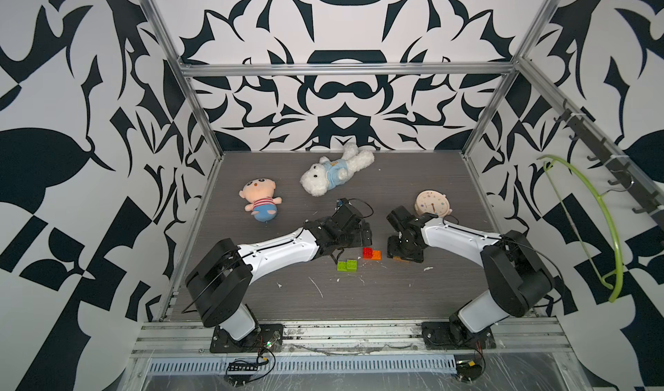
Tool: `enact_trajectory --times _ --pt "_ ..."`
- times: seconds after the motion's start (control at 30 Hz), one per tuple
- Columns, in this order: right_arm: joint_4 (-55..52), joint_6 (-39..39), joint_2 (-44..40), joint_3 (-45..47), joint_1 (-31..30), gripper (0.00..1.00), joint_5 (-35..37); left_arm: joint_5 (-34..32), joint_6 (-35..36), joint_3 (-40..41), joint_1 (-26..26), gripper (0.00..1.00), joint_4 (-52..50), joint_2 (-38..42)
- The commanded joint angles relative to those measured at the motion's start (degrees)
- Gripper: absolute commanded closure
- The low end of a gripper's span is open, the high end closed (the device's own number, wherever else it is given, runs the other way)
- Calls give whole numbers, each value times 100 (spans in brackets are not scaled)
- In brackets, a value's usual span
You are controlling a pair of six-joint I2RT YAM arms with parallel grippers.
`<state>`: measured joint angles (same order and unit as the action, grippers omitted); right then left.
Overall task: Assemble the number 5 with lego
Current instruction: Pick up the lego brick from the center of the board, then assemble the lego brick with the lego brick.
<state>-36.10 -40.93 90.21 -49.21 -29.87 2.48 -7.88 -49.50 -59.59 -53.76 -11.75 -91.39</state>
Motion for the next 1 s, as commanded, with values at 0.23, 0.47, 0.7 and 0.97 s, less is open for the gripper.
enact_trajectory --times 0.23,0.47,0.7,0.97 --pt "-262 31 -263 -35 16 37 66 -82 -6 -62 -21 1 -29 -65" --pt "-592 100 -490 -257 2 39 54 -342 -62 -10 -21 1 -91 49" --pt "-876 118 -465 -786 -375 39 76 -852 -238 341 -21 1 -207 460" --pt "-886 -112 -55 -1503 -1071 40 139 -1351 -510 920 -3 1 -336 1085"
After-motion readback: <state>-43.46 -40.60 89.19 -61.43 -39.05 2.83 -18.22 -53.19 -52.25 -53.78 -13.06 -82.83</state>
